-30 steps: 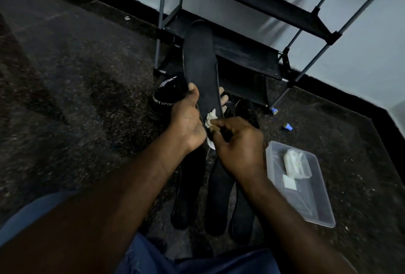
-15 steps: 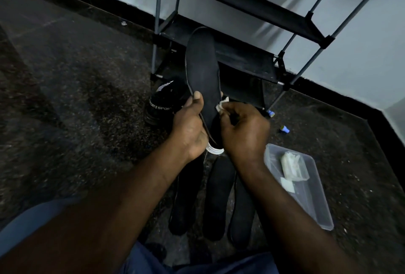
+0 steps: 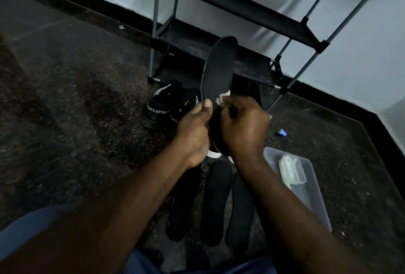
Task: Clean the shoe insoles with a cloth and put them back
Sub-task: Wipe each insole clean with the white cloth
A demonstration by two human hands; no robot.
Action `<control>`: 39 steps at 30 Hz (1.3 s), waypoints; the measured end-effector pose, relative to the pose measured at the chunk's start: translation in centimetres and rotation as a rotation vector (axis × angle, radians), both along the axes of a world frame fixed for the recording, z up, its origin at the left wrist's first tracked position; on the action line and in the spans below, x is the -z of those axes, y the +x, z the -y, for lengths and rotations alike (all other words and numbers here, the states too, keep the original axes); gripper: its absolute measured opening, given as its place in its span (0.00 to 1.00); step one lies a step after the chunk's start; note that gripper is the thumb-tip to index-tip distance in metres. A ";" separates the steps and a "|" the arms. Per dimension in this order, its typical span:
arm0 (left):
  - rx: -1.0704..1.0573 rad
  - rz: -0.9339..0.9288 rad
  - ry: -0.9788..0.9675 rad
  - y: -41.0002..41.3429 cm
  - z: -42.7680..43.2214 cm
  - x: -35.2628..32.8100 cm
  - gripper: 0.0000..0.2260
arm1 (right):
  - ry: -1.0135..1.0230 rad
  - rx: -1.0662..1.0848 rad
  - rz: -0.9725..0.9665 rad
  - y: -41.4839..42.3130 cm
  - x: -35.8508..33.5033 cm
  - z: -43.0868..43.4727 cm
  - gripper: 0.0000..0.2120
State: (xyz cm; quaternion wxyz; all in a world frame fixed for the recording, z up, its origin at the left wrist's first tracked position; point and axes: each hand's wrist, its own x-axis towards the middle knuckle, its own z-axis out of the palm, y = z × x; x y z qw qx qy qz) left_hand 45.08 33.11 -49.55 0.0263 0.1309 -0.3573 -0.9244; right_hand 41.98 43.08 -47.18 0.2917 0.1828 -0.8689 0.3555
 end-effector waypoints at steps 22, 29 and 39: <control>0.065 -0.186 -0.273 -0.1 0.2 0.2 0.17 | 0.156 -0.060 -0.026 -1.2 -1.9 0.3 0.12; 0.095 -0.191 -0.331 0.3 0.4 -0.1 0.26 | 0.146 -0.112 -0.032 0.9 -1.4 0.9 0.10; 0.153 -0.223 -0.392 0.5 0.7 -0.6 0.40 | -0.025 -0.036 0.029 -1.0 -2.7 0.6 0.09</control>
